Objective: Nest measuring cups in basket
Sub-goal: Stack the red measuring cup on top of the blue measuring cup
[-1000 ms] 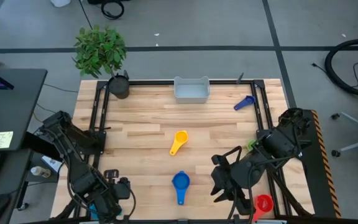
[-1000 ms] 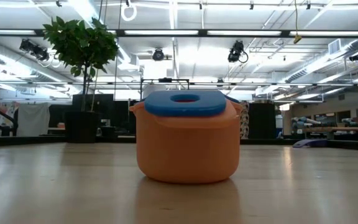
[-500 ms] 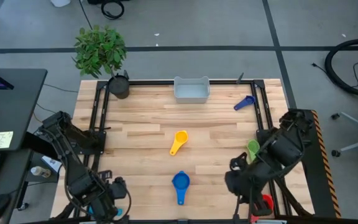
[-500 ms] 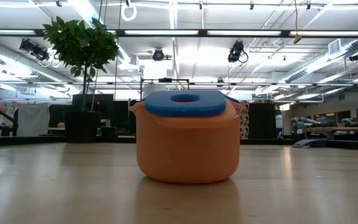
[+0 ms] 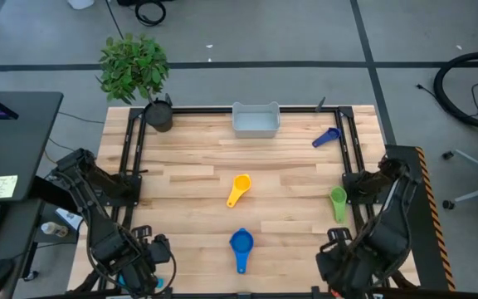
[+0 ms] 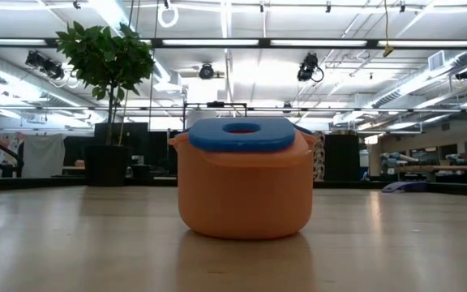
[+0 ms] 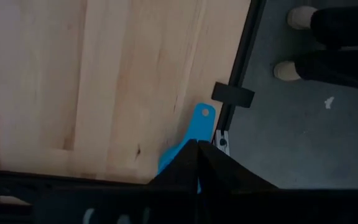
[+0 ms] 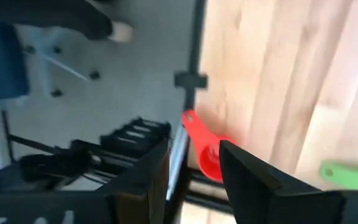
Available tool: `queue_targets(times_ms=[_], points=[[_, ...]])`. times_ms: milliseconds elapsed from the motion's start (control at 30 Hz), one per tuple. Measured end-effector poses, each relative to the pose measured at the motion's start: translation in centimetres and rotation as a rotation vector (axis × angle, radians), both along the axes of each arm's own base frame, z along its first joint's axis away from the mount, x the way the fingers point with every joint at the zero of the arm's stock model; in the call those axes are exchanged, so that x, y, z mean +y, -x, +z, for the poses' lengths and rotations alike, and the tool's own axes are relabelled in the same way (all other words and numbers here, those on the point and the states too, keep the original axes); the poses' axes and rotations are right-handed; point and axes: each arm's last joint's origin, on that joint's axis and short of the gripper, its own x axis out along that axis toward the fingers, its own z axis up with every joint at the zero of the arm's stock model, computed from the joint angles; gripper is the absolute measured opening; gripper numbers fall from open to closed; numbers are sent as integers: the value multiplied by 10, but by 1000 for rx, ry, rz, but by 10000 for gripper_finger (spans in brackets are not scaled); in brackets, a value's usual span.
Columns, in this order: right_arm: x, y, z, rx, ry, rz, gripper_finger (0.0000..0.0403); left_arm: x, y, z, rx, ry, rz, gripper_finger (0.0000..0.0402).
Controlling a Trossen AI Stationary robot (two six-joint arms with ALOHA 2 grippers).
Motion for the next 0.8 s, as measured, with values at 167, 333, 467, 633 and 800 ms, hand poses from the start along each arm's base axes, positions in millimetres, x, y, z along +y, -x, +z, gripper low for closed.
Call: queue_targets(times_ms=[167, 333, 467, 633, 800], points=[[6, 7, -40, 120, 131, -44, 141, 0, 0, 0, -13, -9, -4, 16], [8, 16, -74, 267, 187, -18, 140, 0, -1, 0, -21, -15, -2, 16], [6, 21, -93, 335, 221, 27, 138, 0, -1, 0, -22, -15, -1, 16], [4, 22, -121, 344, 240, 75, 131, 0, -1, 0, -27, -7, 0, 16], [0, 28, -153, 366, 265, 109, 118, -1, -3, 1, -40, 4, 10, 16]])
